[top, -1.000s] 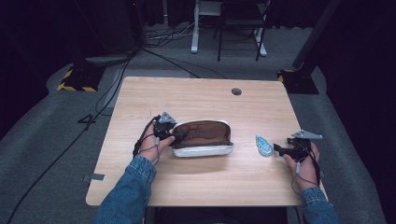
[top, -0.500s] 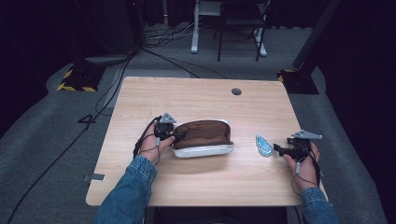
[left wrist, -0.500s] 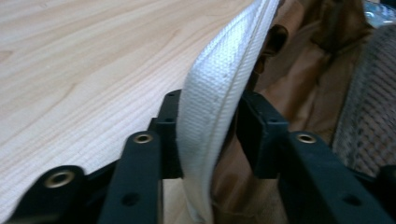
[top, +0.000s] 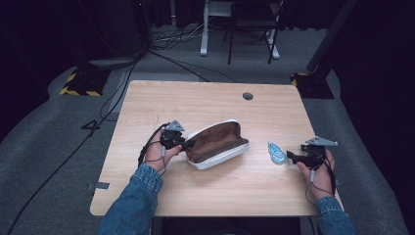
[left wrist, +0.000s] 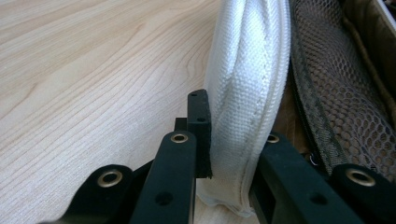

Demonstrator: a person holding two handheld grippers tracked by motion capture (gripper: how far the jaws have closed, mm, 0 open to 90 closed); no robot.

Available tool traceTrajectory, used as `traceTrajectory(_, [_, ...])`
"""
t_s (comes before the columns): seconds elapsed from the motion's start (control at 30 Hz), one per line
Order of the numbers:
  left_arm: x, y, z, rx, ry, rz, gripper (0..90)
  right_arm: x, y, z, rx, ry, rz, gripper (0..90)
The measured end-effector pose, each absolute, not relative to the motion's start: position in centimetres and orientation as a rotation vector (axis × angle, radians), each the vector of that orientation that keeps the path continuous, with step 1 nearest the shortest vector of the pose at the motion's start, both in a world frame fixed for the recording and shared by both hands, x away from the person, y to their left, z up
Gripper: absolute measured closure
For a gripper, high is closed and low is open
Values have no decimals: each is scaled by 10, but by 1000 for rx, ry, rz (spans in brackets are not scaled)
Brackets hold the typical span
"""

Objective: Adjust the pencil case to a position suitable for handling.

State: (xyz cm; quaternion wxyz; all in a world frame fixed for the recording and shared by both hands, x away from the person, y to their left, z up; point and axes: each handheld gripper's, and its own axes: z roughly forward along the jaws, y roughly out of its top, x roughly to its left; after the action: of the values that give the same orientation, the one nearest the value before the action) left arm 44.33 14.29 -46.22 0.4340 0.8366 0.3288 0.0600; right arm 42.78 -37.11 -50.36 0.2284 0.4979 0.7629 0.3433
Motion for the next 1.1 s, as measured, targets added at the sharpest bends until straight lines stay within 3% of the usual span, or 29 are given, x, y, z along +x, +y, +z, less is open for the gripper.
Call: traceTrajectory(1.1, [396,120,-424,2080,616,62,839,429,-370,-504,1372,2097,944,253])
